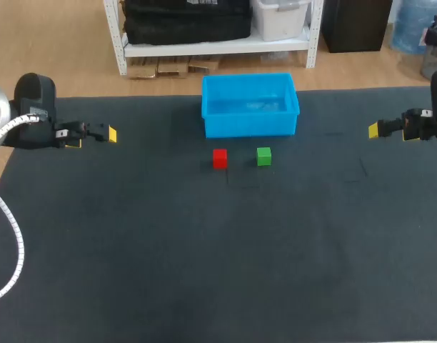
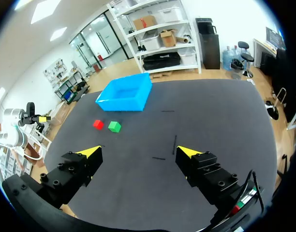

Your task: Use the left arm to pick the red cube and place it into the blue plastic box first, then use the right arm to grasp the green cube and put it into the same blue plastic box after the first action is fully finished.

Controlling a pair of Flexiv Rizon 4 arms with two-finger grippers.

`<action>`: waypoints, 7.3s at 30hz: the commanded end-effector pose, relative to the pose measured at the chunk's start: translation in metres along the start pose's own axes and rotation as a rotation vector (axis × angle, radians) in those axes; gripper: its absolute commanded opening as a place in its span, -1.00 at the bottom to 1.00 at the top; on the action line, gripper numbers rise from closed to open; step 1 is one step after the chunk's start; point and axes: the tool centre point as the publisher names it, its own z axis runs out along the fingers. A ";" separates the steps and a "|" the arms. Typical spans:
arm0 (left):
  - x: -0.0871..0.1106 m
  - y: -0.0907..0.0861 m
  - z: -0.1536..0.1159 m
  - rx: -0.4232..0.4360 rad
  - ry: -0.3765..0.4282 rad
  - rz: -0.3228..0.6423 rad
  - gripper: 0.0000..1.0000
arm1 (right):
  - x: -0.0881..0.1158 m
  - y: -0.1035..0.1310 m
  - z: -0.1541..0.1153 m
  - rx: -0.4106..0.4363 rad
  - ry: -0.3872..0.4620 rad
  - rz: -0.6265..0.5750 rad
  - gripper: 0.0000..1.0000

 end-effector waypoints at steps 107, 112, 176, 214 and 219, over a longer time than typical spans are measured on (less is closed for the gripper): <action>-0.012 -0.103 0.258 -0.363 0.522 -0.118 1.00 | 0.000 -0.001 0.000 -0.001 0.001 -0.001 1.00; -0.013 -0.101 0.264 -0.370 0.533 -0.108 1.00 | 0.000 -0.001 0.000 -0.001 0.001 -0.001 1.00; 0.007 -0.108 0.269 -0.395 0.577 -0.093 0.66 | 0.000 -0.001 0.000 -0.001 0.001 -0.001 1.00; 0.020 -0.100 0.268 -0.417 0.581 -0.143 -0.87 | 0.000 -0.001 0.000 -0.001 0.001 -0.001 1.00; 0.021 -0.100 0.269 -0.414 0.581 -0.137 -1.00 | 0.000 -0.001 0.000 -0.001 0.001 -0.001 1.00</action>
